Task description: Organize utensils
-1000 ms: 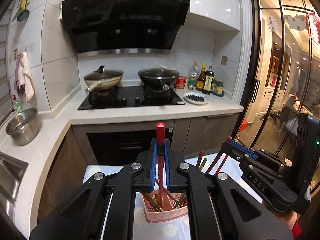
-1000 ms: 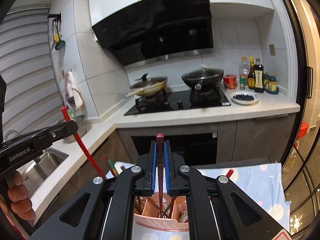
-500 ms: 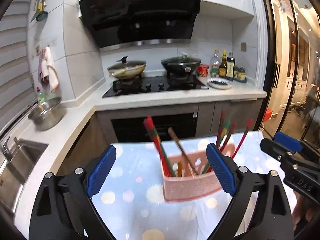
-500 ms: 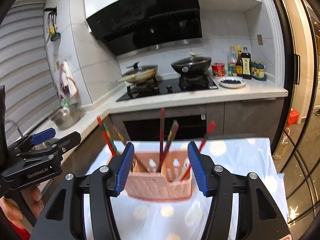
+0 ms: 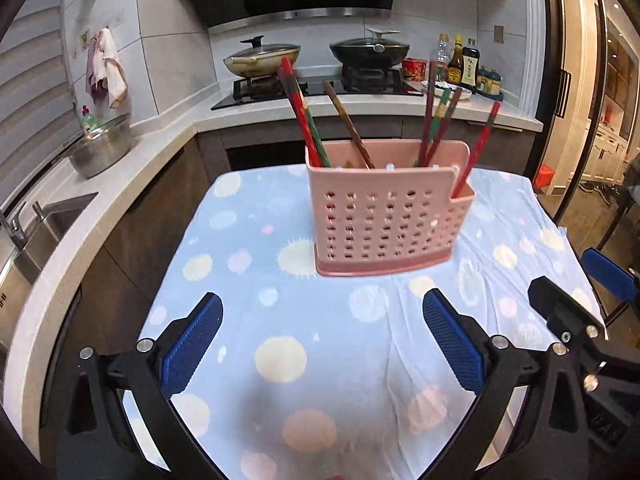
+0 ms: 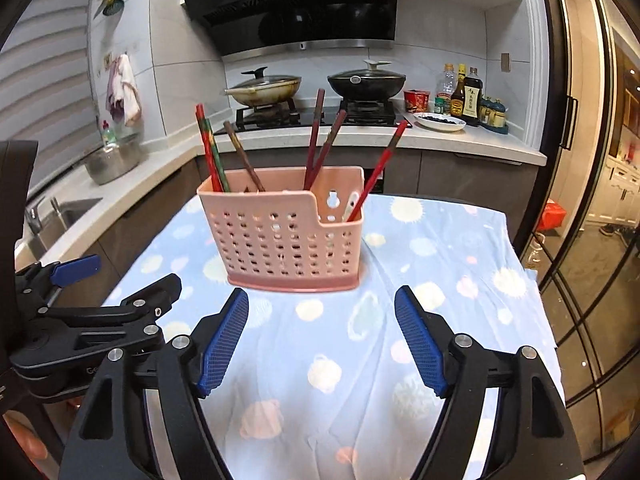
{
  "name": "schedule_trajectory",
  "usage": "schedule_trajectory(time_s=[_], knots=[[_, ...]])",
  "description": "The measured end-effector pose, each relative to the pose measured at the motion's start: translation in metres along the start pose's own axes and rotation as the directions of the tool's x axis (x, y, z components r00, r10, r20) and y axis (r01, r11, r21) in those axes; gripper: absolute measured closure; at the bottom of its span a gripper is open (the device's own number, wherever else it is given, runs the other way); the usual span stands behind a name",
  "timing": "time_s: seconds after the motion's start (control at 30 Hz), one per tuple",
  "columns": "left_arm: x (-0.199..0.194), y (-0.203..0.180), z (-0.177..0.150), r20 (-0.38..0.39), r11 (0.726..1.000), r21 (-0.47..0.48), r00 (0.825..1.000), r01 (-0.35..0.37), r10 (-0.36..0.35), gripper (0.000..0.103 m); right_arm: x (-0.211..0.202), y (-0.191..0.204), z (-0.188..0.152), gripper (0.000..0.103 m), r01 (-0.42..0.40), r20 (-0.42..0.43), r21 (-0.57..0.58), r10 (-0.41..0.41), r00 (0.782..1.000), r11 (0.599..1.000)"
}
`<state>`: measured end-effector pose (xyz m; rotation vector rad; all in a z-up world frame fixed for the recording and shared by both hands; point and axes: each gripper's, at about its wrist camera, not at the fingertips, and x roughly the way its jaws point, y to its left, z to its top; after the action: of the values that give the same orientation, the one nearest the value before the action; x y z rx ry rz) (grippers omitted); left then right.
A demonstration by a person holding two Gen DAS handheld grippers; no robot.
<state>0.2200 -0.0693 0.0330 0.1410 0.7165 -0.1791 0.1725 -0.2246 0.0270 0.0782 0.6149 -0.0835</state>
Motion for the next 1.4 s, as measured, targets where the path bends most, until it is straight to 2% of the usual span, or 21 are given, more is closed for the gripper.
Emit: schedule_trajectory(time_s=[0.13, 0.63, 0.83, 0.93, 1.4], knots=[[0.0, 0.0, -0.012, -0.023, 1.0, 0.002, 1.0, -0.006, 0.006, 0.007, -0.004, -0.004, -0.016, 0.019, 0.018, -0.027, 0.018, -0.017, 0.999, 1.0], [-0.009, -0.013, -0.044, -0.047, 0.999, 0.008, 0.998, -0.045, 0.046, 0.007, -0.014, -0.01, -0.046, 0.018, 0.053, -0.07, 0.036, -0.05, 0.996, 0.998], [-0.009, -0.016, -0.048, -0.048, 0.998, 0.003, 0.997, -0.058, 0.058, 0.007, -0.016, -0.01, -0.049, 0.015, 0.071, -0.062, 0.023, -0.07, 0.996, 0.997], [-0.009, -0.015, -0.049, -0.044, 0.998, -0.001, 0.997, -0.065, 0.065, 0.007, -0.017, -0.012, -0.049, 0.007, 0.073, -0.054, 0.027, -0.071, 0.996, 0.997], [-0.005, -0.015, -0.051, -0.054, 0.998, 0.004, 0.996, -0.064, 0.064, 0.007, -0.013, -0.015, -0.052, 0.007, 0.08, -0.064, 0.025, -0.078, 0.995, 0.997]])
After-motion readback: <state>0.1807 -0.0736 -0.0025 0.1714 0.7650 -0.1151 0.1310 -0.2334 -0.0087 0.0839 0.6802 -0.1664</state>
